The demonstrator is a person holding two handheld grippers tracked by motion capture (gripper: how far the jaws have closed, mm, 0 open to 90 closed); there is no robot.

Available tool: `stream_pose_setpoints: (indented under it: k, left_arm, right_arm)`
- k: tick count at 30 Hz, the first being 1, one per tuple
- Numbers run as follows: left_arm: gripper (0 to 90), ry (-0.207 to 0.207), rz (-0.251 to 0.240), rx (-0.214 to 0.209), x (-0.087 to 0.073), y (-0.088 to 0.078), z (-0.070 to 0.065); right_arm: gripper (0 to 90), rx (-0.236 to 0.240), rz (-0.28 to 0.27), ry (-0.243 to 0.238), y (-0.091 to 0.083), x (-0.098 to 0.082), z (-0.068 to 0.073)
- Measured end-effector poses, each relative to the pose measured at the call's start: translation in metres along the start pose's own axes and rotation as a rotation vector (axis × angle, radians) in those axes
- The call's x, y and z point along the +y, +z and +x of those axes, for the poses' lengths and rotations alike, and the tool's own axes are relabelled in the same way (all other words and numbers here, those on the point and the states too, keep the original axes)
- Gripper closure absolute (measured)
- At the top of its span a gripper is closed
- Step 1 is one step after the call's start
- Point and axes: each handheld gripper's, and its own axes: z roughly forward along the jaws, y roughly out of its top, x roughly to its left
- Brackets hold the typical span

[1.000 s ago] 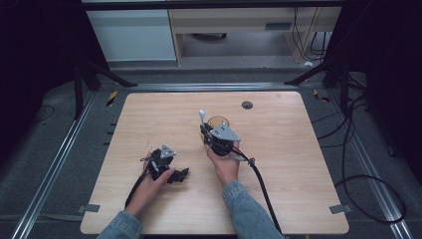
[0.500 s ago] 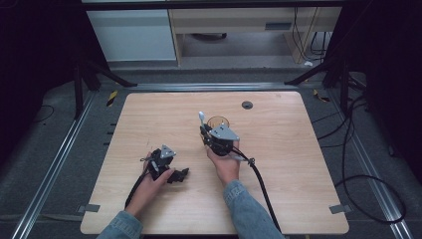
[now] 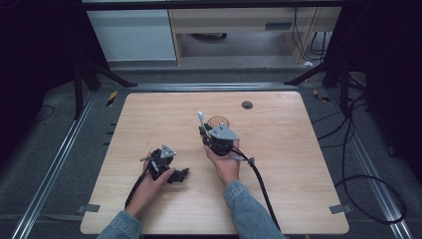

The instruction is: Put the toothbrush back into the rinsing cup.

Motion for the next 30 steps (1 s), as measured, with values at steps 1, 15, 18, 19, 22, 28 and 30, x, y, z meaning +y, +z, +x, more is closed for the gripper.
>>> stream_pose_setpoints:
  k: [1,15,18,19,22,28,30]
  left_arm:
    - [0.0,0.0,0.0,0.0,0.0,0.0,0.0]
    - [0.0,0.0,0.0,0.0,0.0,0.0,-0.0001]
    - [0.0,0.0,0.0,0.0,0.0,0.0,-0.0001]
    - [0.0,0.0,0.0,0.0,0.0,0.0,-0.0001]
    - [0.0,0.0,0.0,0.0,0.0,0.0,-0.0001]
    - [0.0,0.0,0.0,0.0,0.0,0.0,-0.0001]
    - [0.0,0.001,0.0,-0.001,0.0,0.0,-0.0001]
  right_arm:
    - [73.3,0.0,-0.001,-0.004,0.0,0.0003,0.0003]
    - [66.8,-0.001,-0.002,-0.023,0.0005,0.0045,0.0033]
    - [65.7,-0.002,0.0,-0.025,0.0003,0.0051,0.0035]
    - [65.1,-0.003,-0.001,-0.026,0.0004,0.0053,0.0035]
    - [64.1,-0.003,-0.002,-0.026,-0.0003,0.0061,0.0039]
    - [62.5,-0.002,0.0,-0.027,-0.0018,0.0082,0.0043]
    - [61.9,-0.001,0.003,-0.028,-0.0023,0.0089,0.0041]
